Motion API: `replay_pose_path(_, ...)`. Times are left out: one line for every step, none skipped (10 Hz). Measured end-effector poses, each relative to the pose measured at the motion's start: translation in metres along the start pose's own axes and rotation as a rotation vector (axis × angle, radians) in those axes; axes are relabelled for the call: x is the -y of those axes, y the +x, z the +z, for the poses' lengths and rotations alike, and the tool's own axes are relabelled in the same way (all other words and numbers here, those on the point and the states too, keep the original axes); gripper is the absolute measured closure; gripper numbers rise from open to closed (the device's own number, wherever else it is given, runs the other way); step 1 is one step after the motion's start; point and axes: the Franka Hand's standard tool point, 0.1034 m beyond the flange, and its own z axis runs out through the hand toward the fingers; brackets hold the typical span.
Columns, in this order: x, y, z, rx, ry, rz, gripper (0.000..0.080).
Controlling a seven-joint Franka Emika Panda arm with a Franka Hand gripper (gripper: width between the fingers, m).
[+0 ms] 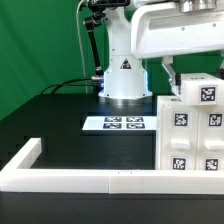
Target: Assemble cabinet
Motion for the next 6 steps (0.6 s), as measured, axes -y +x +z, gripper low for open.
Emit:
replay_pose_path(-0.0004, -0.0003, -0.0001, 0.000, 0.000, 0.099, 0.0239)
replay_pose_path(0.0003, 0.0000, -0.0005, -0.002, -0.001, 0.249, 0.0239)
replay_pose_path(-0.0006, 0.0001, -0.0006, -0.003, -0.003, 0.357, 0.0239)
replay_pose_path(-0.0012, 0.0003, -0.0006, -0.004, -0.003, 0.408, 0.0239)
replay_pose_path(-0.0020, 0.0010, -0.0005, -0.007, -0.003, 0.469, 0.0239)
replay_pose_path(-0.0024, 0.0012, -0.0006, -0.007, -0.002, 0.529, 0.0239)
